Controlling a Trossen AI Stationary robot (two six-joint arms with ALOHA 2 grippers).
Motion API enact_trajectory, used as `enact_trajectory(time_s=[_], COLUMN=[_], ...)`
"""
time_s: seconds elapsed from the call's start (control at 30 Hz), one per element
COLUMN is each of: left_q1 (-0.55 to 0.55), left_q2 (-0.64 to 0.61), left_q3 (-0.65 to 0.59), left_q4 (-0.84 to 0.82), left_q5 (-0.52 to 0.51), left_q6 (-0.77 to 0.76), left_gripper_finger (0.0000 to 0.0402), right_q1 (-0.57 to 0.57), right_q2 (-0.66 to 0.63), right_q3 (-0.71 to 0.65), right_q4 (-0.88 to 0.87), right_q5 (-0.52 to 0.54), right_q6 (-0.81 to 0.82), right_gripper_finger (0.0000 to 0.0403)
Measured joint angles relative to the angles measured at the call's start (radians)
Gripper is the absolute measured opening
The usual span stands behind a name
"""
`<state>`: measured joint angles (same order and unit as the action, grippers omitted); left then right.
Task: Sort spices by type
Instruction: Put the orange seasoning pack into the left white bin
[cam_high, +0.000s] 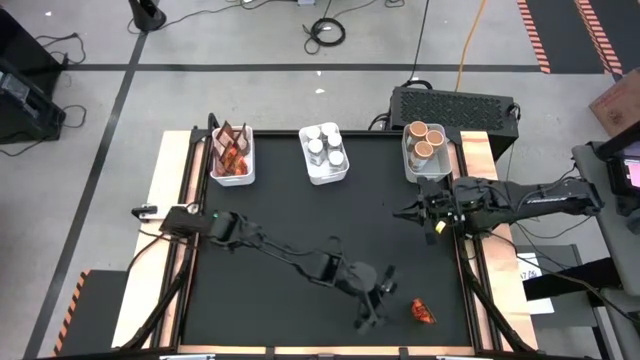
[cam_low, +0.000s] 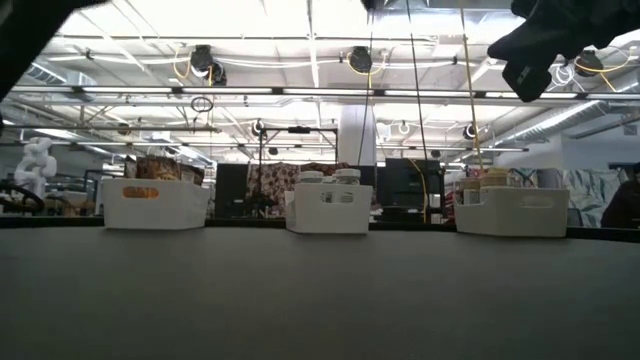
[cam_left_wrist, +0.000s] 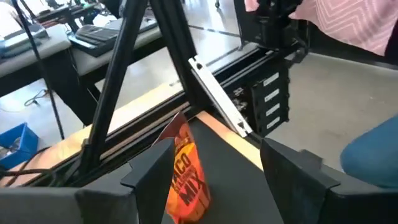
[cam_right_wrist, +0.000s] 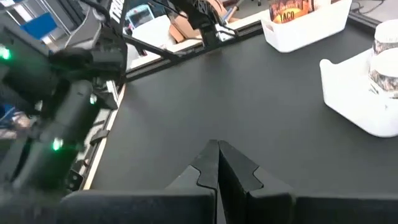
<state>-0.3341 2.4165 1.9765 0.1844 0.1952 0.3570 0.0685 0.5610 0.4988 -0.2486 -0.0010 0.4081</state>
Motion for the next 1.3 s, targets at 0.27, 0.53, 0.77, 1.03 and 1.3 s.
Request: enact_trajectory(time_s=[0.27,0.53,0.77,1.03,1.3], left_q1=[0.044,0.069,0.097,0.094,0.094], left_q2=[0.169,0.269,0.34,0.349,0.348], left_q3=[0.239,0.303,0.349,0.352,0.352], left_q4=[0.017,0.058,0.112,0.126,0.137], left_q5=[0.025,0.088,0.102,0.153,0.153], left_q6=[0.05,0.042,-0.012,-0.063,-0.064], left_gripper_finger=[0.0241,0.0241,0.024,0.0239,0.0166], right_q1=[0.0,0.0,0.0,0.0,0.0], right_q2=[0.0,0.0,0.0,0.0,0.0], right_q3=[0.0,0.0,0.0,0.0,0.0], right_q4=[-0.038,-0.042,-0.042,-0.041,-0.041], right_q5=[-0.001,-0.001,0.0,0.0,0.0], right_q6=[0.011,0.019,0.021,0.026,0.026], right_gripper_finger=[0.0,0.0,0.0,0.0,0.0])
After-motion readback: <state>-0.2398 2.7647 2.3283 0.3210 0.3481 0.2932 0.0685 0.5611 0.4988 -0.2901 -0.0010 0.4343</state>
